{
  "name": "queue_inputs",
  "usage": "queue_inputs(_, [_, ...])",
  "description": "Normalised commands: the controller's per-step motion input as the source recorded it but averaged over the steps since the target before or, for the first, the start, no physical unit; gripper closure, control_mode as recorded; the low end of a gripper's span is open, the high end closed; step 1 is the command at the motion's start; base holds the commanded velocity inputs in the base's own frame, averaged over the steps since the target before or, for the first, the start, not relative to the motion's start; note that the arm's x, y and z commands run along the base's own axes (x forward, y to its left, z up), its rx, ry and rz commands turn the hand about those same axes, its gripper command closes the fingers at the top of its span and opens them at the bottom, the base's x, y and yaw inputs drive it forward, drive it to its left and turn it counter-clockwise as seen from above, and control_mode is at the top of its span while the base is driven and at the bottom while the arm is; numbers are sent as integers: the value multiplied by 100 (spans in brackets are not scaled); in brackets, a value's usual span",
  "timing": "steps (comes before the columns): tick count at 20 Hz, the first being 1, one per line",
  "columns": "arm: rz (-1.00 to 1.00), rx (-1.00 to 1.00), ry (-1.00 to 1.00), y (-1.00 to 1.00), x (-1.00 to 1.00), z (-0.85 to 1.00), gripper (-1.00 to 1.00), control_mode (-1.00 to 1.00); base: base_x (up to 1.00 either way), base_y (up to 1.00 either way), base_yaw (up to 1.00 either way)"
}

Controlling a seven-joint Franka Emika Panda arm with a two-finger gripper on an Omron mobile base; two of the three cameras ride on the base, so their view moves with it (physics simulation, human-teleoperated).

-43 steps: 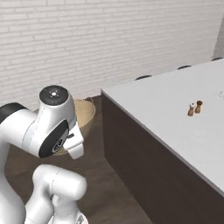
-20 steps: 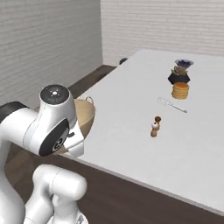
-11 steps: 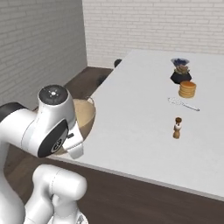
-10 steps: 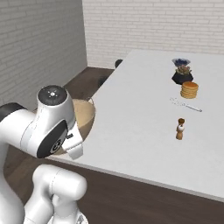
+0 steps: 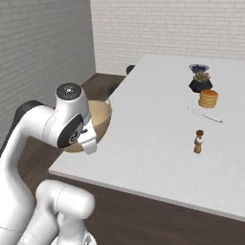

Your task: Open the cabinet, pick up the bread from the cabinet and place it in the basket. Then move the basket to the dining counter.

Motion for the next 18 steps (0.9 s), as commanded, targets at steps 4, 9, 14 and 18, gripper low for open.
queue_inputs(4, [-1,0,2,-21,100,-6,100,-100,0,0,0])
queue_inputs(9, [0,0,5,-38,100,-29,100,-100,0,0,0])
queue_inputs(14, [0,0,0,-45,100,-67,100,-100,0,0,0])
queue_inputs(18, [0,1,-3,-6,100,-57,100,-100,0,0,0])
